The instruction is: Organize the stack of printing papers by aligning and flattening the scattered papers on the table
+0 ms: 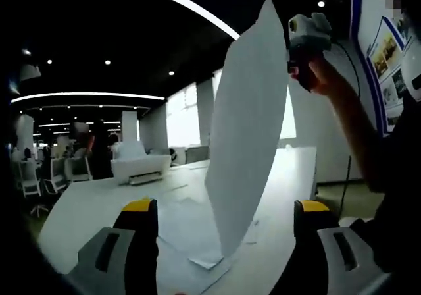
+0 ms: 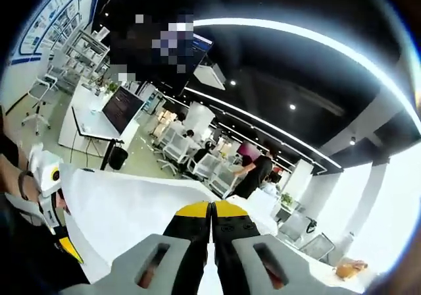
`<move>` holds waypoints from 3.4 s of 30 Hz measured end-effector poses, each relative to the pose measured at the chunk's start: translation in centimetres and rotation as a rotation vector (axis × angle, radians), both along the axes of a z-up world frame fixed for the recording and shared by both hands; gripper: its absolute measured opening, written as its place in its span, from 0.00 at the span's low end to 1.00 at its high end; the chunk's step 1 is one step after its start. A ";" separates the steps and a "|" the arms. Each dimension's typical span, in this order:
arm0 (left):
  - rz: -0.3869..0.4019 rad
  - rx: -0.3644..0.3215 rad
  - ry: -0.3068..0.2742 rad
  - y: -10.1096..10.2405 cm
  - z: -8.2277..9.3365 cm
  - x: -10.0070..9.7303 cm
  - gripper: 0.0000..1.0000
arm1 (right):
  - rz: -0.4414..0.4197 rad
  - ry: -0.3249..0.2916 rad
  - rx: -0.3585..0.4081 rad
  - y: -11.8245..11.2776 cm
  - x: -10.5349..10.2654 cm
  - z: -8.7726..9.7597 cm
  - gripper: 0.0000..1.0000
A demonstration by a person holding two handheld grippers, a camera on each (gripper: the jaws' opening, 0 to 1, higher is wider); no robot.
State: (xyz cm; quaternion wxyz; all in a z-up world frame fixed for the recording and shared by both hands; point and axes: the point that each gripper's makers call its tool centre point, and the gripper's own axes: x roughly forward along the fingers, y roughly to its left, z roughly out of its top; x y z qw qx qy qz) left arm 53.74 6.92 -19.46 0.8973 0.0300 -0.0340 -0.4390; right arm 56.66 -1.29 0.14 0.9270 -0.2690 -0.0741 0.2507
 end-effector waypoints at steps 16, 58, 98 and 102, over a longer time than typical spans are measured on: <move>0.003 -0.059 -0.058 -0.4 1.5 0.8 0.78 | 0.062 0.017 0.016 1.9 -2.3 -0.2 0.00; 0.012 -0.250 -0.183 1.9 6.2 0.2 0.06 | 0.301 0.141 0.134 4.6 -6.3 -1.1 0.00; -0.019 -0.458 -0.073 4.7 7.7 -1.2 0.05 | 0.107 -0.029 0.118 -0.3 -2.9 -3.4 0.47; -0.020 -0.502 -0.053 5.6 7.7 -1.2 0.05 | 0.092 -0.026 0.127 -0.8 -2.9 -3.6 0.51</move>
